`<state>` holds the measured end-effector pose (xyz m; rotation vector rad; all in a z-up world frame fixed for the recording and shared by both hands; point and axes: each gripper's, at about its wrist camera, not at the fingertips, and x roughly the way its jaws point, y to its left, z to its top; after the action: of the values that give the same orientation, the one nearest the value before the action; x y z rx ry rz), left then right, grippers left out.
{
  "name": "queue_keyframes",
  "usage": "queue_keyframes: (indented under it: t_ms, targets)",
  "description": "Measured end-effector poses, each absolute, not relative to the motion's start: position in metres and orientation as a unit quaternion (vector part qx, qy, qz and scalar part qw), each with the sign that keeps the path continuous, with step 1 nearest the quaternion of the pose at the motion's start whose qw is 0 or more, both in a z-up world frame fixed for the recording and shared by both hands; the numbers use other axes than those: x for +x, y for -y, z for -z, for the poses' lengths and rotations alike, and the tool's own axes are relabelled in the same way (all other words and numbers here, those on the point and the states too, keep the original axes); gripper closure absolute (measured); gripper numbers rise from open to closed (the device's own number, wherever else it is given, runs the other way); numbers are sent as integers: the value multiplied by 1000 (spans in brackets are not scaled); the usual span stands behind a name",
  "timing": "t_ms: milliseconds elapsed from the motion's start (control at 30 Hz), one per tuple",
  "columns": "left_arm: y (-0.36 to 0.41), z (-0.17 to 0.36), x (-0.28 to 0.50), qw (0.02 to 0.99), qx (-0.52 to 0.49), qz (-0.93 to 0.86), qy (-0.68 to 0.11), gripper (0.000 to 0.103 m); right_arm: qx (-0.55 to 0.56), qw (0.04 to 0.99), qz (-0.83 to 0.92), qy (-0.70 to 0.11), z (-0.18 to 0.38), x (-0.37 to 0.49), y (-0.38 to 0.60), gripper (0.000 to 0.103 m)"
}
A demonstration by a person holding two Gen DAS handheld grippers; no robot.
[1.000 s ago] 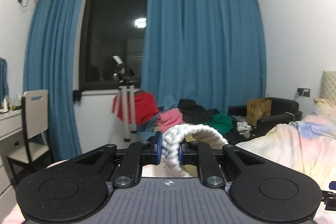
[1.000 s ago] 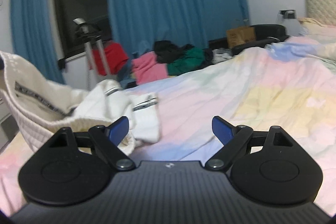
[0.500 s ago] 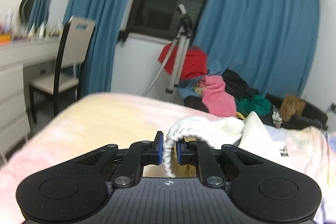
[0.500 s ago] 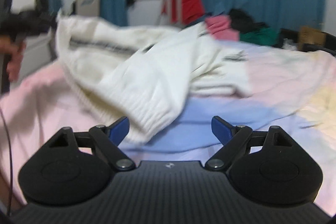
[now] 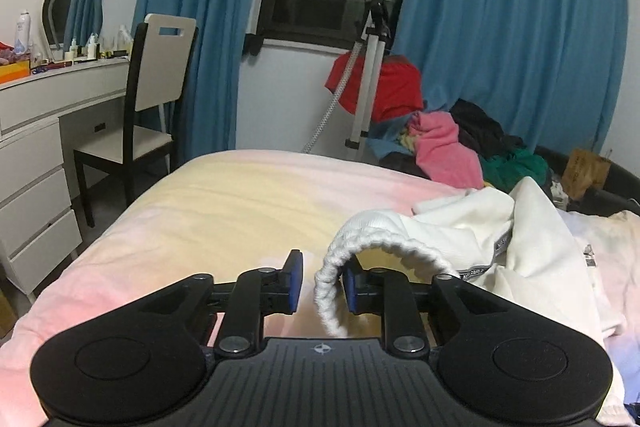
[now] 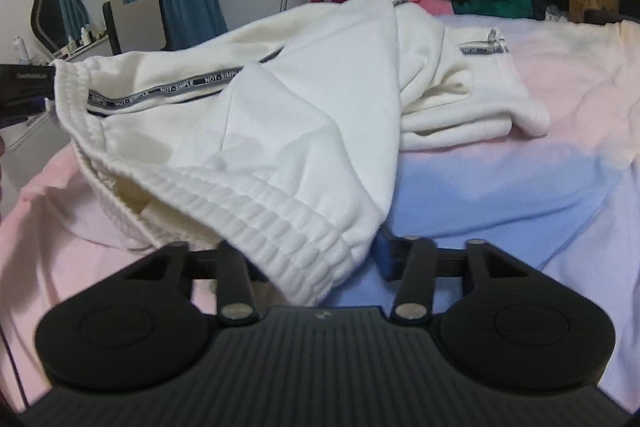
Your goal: Fold clothes
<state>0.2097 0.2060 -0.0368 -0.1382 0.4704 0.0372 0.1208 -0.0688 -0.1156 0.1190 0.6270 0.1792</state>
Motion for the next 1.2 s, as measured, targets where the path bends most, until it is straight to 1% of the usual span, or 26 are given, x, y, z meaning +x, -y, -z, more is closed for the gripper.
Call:
queue_keyframes:
  t_ms: [67, 100, 167, 200, 233, 333, 367, 400, 467, 567, 600, 667, 867, 967, 1100, 1167, 1200]
  targets:
    - [-204, 35, 212, 968, -68, -15, -240, 77, 46, 951, -81, -295, 109, 115, 70, 77]
    - [-205, 31, 210, 966, -72, -12, -248, 76, 48, 954, -82, -286, 105, 112, 71, 78]
    - [-210, 24, 203, 961, -87, -10, -263, 69, 50, 959, -82, -266, 96, 108, 71, 79]
    - [-213, 21, 198, 958, -94, -11, -271, 61, 48, 962, -81, -256, 92, 106, 70, 79]
    - [-215, 18, 193, 955, -102, -12, -278, 57, 42, 965, -79, -247, 88, 104, 69, 80]
    - [-229, 10, 177, 945, -140, -25, -293, 49, 16, 972, -80, -219, 79, 93, 64, 80]
    - [-234, 8, 170, 943, -155, -31, -292, 48, 9, 973, -80, -215, 78, 91, 63, 80]
    - [-240, 4, 163, 944, -169, -45, -280, 47, 6, 973, -79, -215, 77, 89, 62, 80]
    - [-248, -4, 146, 950, -180, -81, -240, 39, 2, 973, -79, -217, 76, 86, 60, 80]
    - [-253, -18, 122, 960, -195, -96, -175, 31, 12, 970, -81, -230, 77, 85, 61, 80]
    - [-253, -19, 118, 960, -202, -84, -172, 30, 11, 969, -80, -232, 77, 85, 61, 80]
    - [-252, -16, 120, 954, -225, -42, -192, 30, 8, 969, -78, -235, 78, 85, 60, 80]
    - [-242, 20, 137, 899, -323, 62, -290, 30, 5, 967, -72, -245, 83, 85, 58, 80]
    - [-240, 37, 145, 880, -336, 71, -327, 31, 2, 967, -70, -246, 85, 85, 57, 80]
    - [-241, 56, 158, 865, -352, 80, -350, 32, -1, 965, -69, -252, 88, 86, 55, 79]
    - [-242, 59, 164, 859, -359, 92, -353, 46, -6, 965, -67, -254, 89, 87, 54, 79]
    - [-242, 61, 167, 856, -363, 98, -354, 47, -8, 964, -67, -255, 90, 87, 53, 79]
